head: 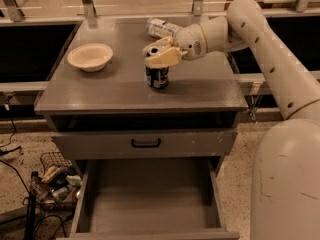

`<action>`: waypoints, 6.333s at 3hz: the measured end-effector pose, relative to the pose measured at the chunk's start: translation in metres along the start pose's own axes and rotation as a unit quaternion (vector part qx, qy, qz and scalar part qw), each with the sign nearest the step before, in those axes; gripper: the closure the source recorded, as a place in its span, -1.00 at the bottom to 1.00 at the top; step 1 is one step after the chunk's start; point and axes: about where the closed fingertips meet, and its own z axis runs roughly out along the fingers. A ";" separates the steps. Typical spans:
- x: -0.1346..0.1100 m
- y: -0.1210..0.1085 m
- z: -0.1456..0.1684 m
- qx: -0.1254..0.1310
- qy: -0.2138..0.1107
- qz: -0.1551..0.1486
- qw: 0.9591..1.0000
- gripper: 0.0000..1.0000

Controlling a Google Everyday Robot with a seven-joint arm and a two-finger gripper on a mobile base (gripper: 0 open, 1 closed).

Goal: Place pepsi can into middle drawer

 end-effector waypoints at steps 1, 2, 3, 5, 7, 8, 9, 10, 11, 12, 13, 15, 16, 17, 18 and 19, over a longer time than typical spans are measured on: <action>-0.032 0.024 -0.015 -0.004 0.023 -0.011 1.000 1.00; -0.073 0.071 -0.047 0.004 0.031 -0.029 0.999 1.00; -0.074 0.072 -0.047 0.001 0.028 -0.027 0.999 1.00; -0.064 0.081 -0.033 -0.026 0.013 -0.013 0.999 1.00; -0.036 0.121 -0.034 -0.040 0.012 0.002 0.999 1.00; -0.024 0.133 -0.033 -0.040 0.005 0.007 0.999 1.00; -0.005 0.159 -0.036 -0.037 -0.008 0.012 0.999 1.00; 0.013 0.182 -0.038 -0.035 -0.020 0.017 0.999 1.00; 0.024 0.197 -0.039 -0.035 -0.029 0.020 0.999 1.00; 0.061 0.223 -0.019 -0.054 -0.041 0.035 0.997 1.00; 0.065 0.223 -0.016 -0.055 -0.045 0.037 0.997 1.00; 0.122 0.233 0.000 -0.041 -0.075 0.079 0.993 1.00; 0.122 0.233 0.000 -0.041 -0.075 0.079 0.993 1.00; 0.127 0.230 0.002 -0.022 -0.069 0.083 0.994 1.00; 0.135 0.225 0.005 0.003 -0.063 0.088 0.994 1.00; 0.142 0.223 0.008 0.018 -0.065 0.093 0.993 1.00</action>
Offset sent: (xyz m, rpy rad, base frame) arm -0.0599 -0.0301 0.1053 -0.0803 -0.0605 0.0358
